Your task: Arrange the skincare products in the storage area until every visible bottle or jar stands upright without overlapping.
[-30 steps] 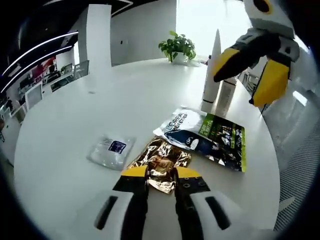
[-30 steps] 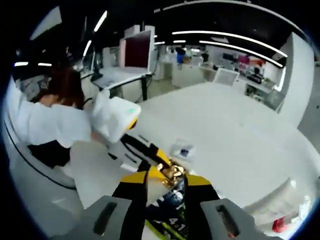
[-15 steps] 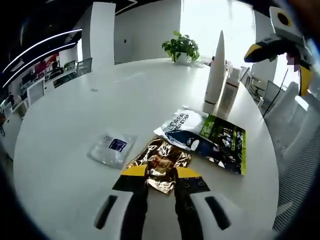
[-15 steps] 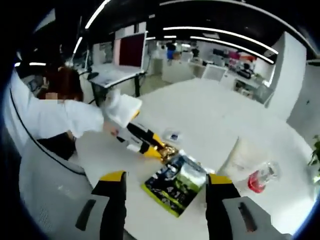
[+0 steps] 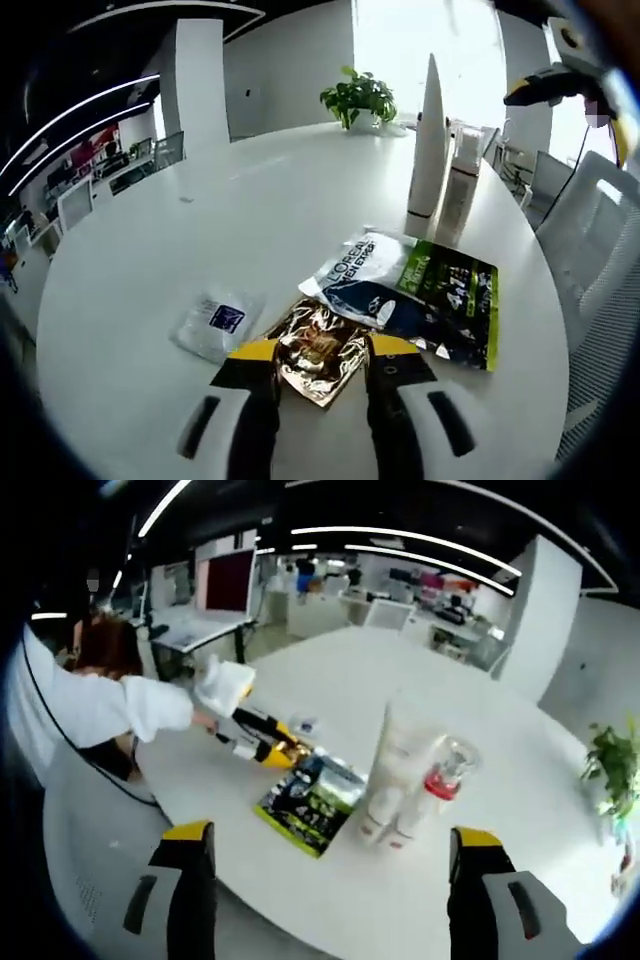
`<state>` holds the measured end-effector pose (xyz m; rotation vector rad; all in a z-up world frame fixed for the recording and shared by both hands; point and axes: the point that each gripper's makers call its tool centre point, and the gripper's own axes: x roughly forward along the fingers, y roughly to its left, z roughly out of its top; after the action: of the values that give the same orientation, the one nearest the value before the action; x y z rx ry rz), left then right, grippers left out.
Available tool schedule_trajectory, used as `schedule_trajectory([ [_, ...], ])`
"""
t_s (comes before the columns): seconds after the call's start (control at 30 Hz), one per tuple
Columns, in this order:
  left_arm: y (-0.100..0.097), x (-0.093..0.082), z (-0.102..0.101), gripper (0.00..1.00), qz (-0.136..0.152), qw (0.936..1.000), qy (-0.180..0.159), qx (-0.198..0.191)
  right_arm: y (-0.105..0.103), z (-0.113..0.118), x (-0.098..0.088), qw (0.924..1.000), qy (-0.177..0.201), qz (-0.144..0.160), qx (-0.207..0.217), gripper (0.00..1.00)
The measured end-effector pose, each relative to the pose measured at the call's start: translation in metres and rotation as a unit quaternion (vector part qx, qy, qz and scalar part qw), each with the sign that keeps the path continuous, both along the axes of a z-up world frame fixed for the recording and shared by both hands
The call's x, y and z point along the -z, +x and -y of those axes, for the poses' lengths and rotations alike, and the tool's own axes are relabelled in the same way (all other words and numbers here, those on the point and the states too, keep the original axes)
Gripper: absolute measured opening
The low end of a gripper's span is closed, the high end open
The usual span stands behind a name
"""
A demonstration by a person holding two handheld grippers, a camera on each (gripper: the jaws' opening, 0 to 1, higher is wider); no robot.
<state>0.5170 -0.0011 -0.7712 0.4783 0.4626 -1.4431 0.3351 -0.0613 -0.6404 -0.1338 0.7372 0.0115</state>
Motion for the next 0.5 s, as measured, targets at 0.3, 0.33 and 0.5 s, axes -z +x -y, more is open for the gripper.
schedule_trajectory([
  [0.3,-0.004,-0.053,-0.021,0.6,-0.01,0.9994,-0.021,-0.027,-0.011,0.011,0.006,0.9998,-0.013,-0.011,0.007,0.99],
  [0.33,-0.008,-0.06,-0.025,0.65,-0.013,0.9994,-0.021,-0.023,-0.012,0.011,0.007,0.9998,-0.014,-0.013,0.007,0.99],
  [0.5,-0.027,-0.08,-0.041,0.8,-0.009,0.9999,-0.011,0.0,-0.016,0.015,0.01,0.9998,-0.01,-0.017,0.004,1.0],
])
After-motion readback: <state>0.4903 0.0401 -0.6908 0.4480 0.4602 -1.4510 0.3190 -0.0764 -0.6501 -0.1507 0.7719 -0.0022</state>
